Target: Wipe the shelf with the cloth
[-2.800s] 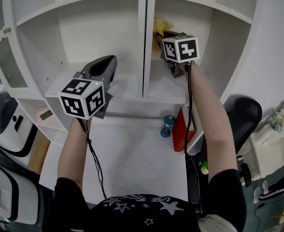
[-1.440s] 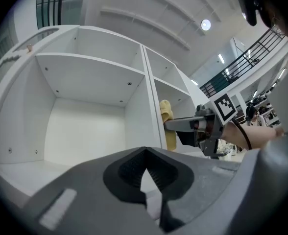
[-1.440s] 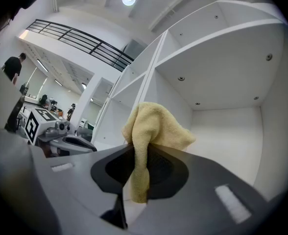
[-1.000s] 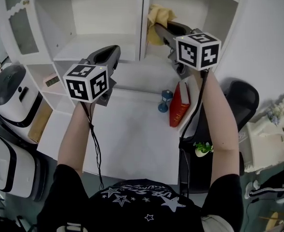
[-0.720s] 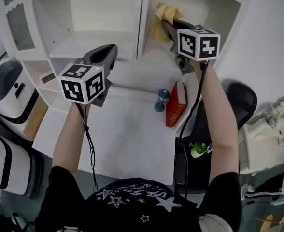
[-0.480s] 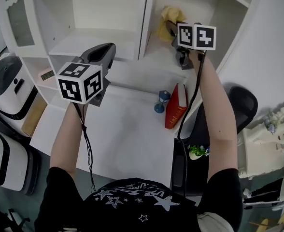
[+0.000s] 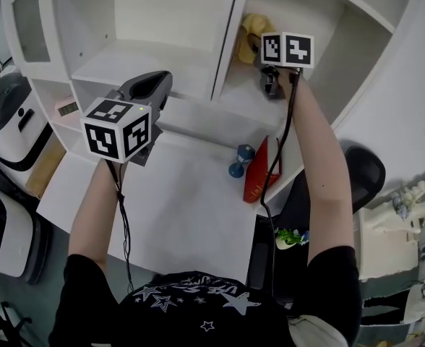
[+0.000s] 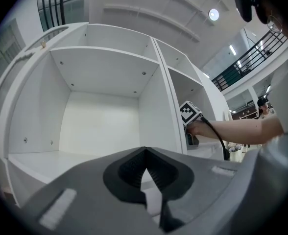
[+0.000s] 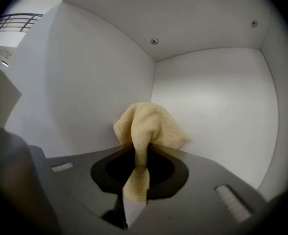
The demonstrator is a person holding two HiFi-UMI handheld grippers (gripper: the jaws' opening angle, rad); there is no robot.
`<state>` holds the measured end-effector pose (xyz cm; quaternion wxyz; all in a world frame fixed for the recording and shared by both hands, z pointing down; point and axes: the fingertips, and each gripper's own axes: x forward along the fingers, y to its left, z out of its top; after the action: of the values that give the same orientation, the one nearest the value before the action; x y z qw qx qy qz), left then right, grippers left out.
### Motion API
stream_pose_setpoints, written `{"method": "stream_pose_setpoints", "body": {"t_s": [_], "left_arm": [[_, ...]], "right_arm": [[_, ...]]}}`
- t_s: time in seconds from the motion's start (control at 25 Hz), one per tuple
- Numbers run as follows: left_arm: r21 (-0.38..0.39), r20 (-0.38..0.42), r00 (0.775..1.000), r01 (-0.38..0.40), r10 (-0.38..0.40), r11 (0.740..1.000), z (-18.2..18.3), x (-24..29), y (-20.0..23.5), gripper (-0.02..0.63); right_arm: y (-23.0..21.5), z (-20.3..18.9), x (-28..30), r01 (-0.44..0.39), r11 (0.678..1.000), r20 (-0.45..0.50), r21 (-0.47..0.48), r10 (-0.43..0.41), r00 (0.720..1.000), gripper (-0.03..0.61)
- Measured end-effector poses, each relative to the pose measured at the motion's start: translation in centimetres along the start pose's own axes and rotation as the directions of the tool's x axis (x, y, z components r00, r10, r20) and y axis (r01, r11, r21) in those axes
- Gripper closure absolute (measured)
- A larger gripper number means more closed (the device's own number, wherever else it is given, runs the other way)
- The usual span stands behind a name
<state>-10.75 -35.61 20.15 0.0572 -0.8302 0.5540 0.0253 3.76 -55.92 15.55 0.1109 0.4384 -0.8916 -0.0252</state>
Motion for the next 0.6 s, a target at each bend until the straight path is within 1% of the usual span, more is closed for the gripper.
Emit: {"method": "stream_pose_setpoints", "body": {"t_s": [0.08,0.2,0.32,0.6], "left_arm": [[0.002,0.003,1.0,-0.002,0.002,1.0,0.0,0.1,0.1,0.614],[0.004,-0.002,1.0,-0.008,0.008,1.0,-0.1,0.0,0.2,0.614],[0.006,-0.011,1.0,-0.014,0.014,1.0,-0.4,-0.2,0.5,0.614],[0.004,-0.02,0.999,-0.025,0.025,1.0,-0.8,-0.8,0.6,0.614]], "right_arm": [[-0.2,0.0,0.8,0.001,1.0,-0.008,-0.006,-0.001,1.0,0.497],[-0.6,-0.4,1.7,-0.011,1.0,-0.014,0.017,0.011,1.0,0.497],[-0.9,-0.7,2.4,-0.007,1.0,-0.018,0.016,0.007,1.0,0.497],[0.0,-1.0,2.5,-0.024,0.999,-0.031,0.028,0.025,0.999,0.497]]}}
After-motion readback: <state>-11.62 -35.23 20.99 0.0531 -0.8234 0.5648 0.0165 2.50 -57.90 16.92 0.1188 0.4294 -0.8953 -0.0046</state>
